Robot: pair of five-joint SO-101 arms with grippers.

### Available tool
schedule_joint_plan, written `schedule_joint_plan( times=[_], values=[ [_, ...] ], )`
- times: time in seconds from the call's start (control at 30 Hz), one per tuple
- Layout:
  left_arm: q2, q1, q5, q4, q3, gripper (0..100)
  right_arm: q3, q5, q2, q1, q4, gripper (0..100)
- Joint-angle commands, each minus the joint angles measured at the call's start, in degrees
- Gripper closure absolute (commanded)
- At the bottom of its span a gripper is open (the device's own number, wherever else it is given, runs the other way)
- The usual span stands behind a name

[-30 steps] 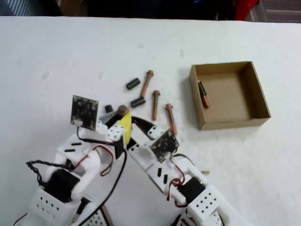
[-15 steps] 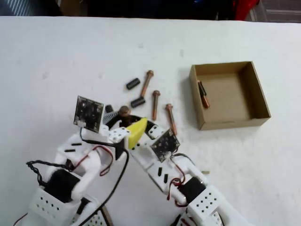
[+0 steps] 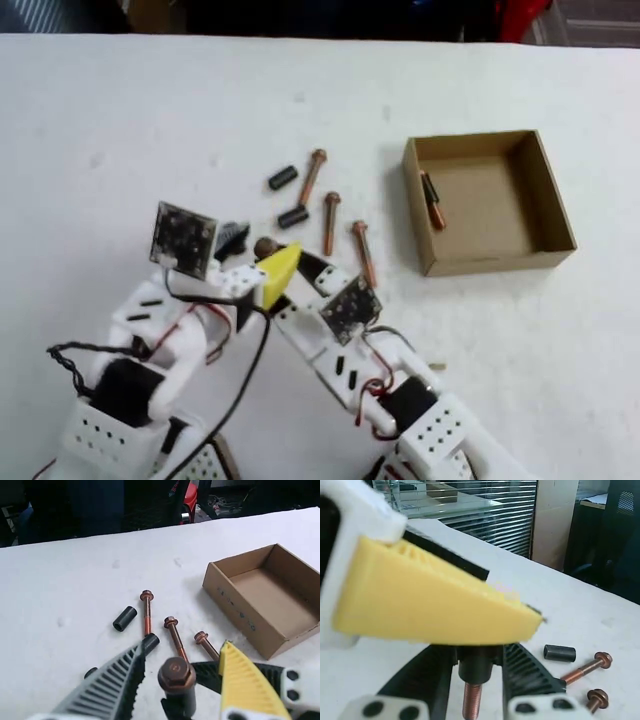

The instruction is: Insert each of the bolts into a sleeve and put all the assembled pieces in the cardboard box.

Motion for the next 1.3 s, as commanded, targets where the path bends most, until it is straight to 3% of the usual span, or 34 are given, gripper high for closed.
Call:
schedule_joint_plan(
  times=[0.0,0.2,0.33,0.5,0.63,0.7,0.83,1.03,1.27],
  values=[
    [-0.6,-3.5,-0.5,-4.2,-2.6,74,-1.3,0.8,-1.0,0.0,-1.5,98.1],
    [-0.6,-8.7,-0.5,-4.1,-8.8,74,-1.6,0.4,-1.0,2.3,0.3,98.1],
    [-0.6,-11.9,-0.5,0.3,-11.2,74,-2.4,0.4,-1.0,5.1,3.6,98.1],
    [-0.6,-17.5,-0.6,6.0,-7.0,75,-12.3,0.4,-1.0,8.7,20.3,98.1],
    [-0.7,-21.8,-0.6,5.8,-3.3,90,-22.2,0.3,-1.0,13.0,33.8,98.1],
    [-0.7,-22.5,-0.7,5.8,-2.5,99,-26.2,0.3,-1.0,16.0,38.2,98.1],
    [-0.7,-22.5,-0.7,5.9,0.4,94,-33.8,0.6,-0.5,21.1,46.0,98.1],
    [-0.7,-22.5,-0.7,5.9,6.6,98,-48.2,0.9,0.1,26.5,58.9,98.1],
    [-0.7,-22.5,-0.7,5.9,11.0,98,-63.5,6.2,14.9,33.4,67.1,98.1]
  ],
)
